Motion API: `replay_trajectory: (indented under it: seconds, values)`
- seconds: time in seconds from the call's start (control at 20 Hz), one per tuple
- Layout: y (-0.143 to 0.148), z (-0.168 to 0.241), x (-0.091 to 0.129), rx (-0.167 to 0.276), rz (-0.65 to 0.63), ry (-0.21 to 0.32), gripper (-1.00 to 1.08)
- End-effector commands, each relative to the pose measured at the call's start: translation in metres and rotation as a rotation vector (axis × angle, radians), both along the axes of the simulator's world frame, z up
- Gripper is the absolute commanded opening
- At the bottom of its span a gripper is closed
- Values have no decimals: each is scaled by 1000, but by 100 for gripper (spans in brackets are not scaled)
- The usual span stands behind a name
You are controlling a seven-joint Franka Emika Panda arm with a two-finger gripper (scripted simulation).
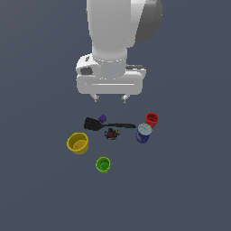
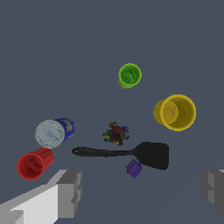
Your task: Pick up a designated object from a clutter of objects.
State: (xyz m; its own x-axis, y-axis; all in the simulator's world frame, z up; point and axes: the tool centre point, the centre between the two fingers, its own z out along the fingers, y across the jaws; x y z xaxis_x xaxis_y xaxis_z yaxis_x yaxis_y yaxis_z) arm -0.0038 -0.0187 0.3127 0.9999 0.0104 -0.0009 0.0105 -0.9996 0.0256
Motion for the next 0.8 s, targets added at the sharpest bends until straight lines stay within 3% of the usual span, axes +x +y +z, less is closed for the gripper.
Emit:
replay_trajectory:
  seconds: [0.0, 0.4, 0.75]
  values:
    - [11, -11, 0, -3, 9, 1, 100]
    - [70, -67, -6, -12, 58, -1, 100]
    - [144, -135, -33, -8, 124, -3, 100]
